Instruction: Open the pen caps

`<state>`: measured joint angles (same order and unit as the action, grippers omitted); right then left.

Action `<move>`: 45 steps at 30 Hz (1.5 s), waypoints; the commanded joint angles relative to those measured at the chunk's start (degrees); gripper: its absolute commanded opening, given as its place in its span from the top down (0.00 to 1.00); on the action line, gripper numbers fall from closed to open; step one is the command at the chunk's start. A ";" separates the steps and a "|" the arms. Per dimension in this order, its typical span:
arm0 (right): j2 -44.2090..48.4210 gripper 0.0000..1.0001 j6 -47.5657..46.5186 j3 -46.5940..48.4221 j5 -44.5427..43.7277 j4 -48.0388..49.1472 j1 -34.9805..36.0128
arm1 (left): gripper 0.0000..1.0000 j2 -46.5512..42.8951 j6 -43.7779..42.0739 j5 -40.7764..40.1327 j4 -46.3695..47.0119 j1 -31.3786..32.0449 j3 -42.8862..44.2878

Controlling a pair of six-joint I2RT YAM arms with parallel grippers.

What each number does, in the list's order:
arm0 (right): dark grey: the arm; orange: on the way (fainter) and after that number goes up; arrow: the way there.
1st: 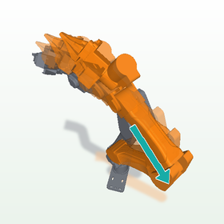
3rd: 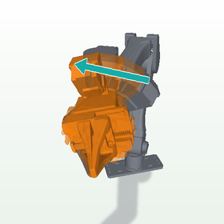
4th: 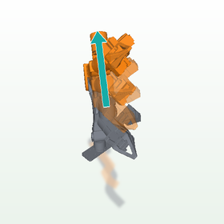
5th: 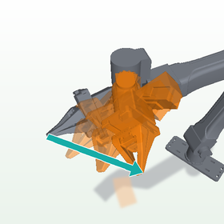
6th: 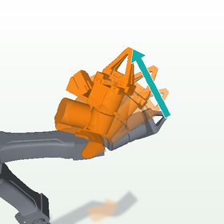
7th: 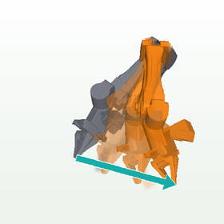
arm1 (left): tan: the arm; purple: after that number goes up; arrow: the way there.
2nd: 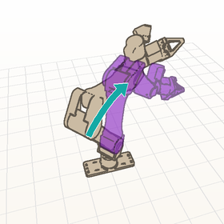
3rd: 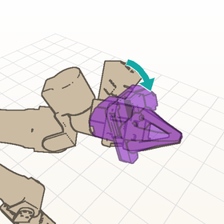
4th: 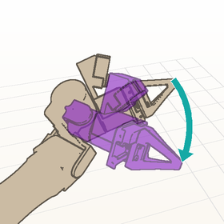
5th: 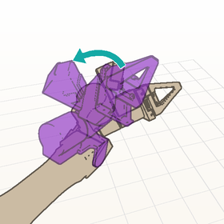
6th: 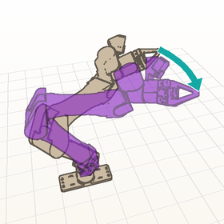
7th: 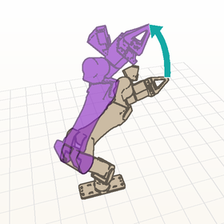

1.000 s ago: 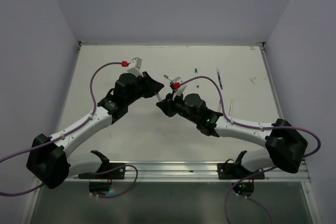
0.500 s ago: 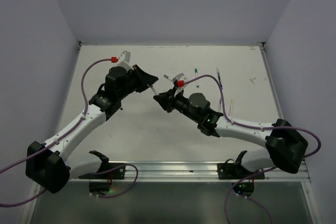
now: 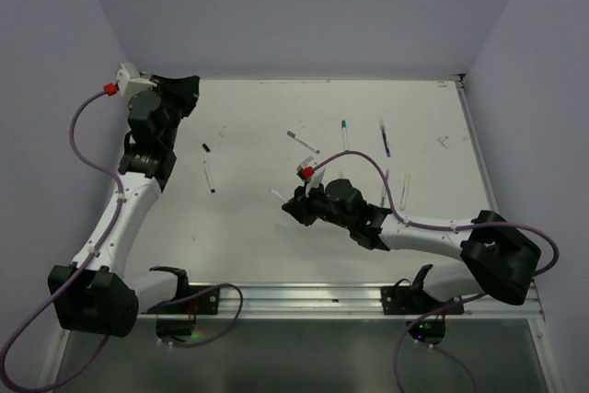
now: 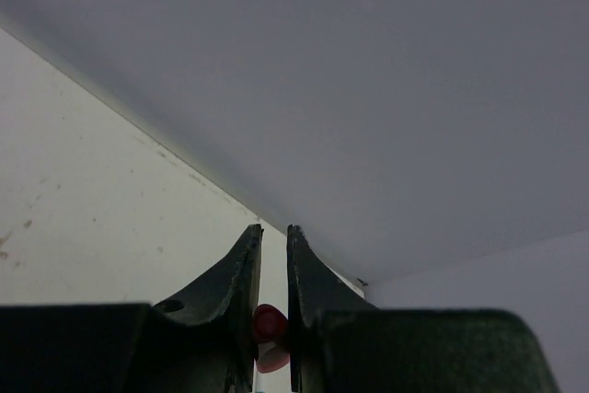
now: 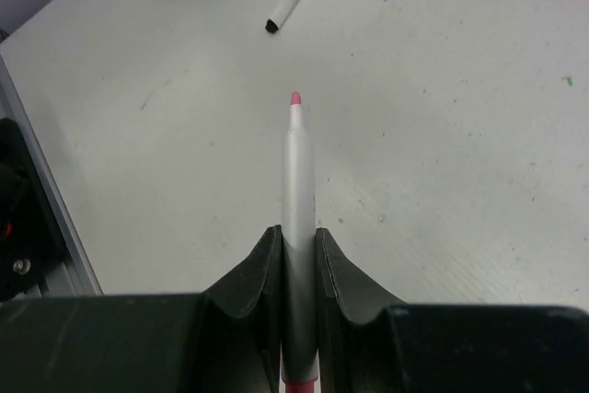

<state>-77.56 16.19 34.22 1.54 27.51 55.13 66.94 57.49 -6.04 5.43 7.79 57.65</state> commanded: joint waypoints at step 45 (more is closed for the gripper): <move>-4.35 1.00 0.86 1.55 0.48 -1.14 0.15 | 0.87 47.67 -25.15 -2.92 -23.54 -1.46 21.54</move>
<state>-81.47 16.51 33.74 2.50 24.77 55.13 114.08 33.34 -7.07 -17.96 6.02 77.17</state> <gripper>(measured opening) 0.172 0.165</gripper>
